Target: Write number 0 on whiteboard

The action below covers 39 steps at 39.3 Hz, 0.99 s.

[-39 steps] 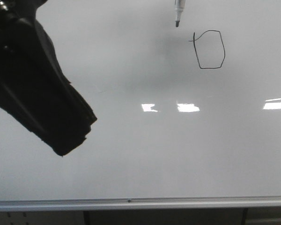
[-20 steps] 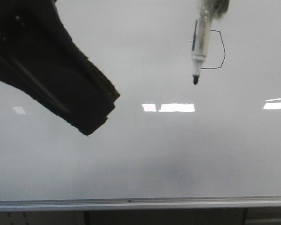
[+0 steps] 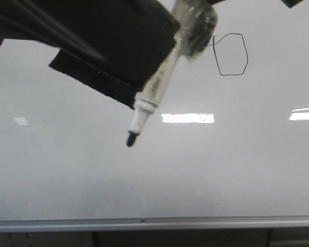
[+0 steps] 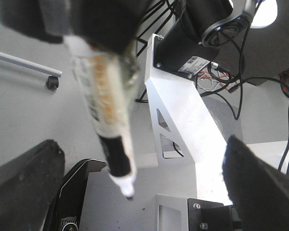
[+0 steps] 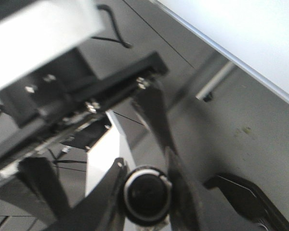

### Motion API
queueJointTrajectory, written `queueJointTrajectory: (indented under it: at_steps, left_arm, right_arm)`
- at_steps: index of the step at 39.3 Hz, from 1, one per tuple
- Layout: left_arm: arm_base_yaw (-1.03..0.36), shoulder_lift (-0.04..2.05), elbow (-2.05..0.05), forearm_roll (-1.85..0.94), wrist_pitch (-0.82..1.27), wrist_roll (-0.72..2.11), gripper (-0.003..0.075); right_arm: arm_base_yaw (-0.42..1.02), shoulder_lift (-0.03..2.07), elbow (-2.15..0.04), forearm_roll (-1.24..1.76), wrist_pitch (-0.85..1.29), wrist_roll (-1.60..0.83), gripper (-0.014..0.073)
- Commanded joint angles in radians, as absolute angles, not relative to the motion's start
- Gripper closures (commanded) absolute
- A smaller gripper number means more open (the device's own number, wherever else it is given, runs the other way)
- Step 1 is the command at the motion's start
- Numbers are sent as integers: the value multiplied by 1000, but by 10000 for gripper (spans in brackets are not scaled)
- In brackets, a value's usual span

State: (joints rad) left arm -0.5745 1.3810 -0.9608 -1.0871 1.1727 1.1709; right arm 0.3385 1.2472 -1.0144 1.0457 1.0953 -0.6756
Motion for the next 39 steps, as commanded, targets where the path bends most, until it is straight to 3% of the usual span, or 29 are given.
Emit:
queueJointTrajectory:
  at_steps: [1, 8, 25, 27, 29, 32, 39]
  left_arm:
    - [-580, 1351, -991, -1162, 1204, 1176, 81]
    - [-580, 1351, -991, -1163, 1204, 1176, 158]
    - [-580, 1351, -991, -1164, 1204, 1176, 687]
    - [-580, 1351, -991, -1164, 1204, 1176, 742]
    - [-580, 1351, -991, -1164, 1204, 1178, 739]
    - [-580, 1351, -991, -1164, 1204, 1178, 740]
    - [-580, 1351, -991, -1156, 1200, 1178, 740]
  right_arm:
    - [337, 1217, -1037, 1169, 1109, -723, 661]
    - [337, 1217, -1037, 1177, 1118, -727, 661]
    - [337, 1217, -1037, 1177, 1142, -734, 661]
    - [337, 1217, -1037, 1177, 1142, -734, 661]
    - [337, 1217, -1037, 1177, 1142, -735, 655]
    - [337, 1217, -1037, 1177, 1142, -749, 582]
    - [337, 1216, -1037, 1189, 1133, -763, 268]
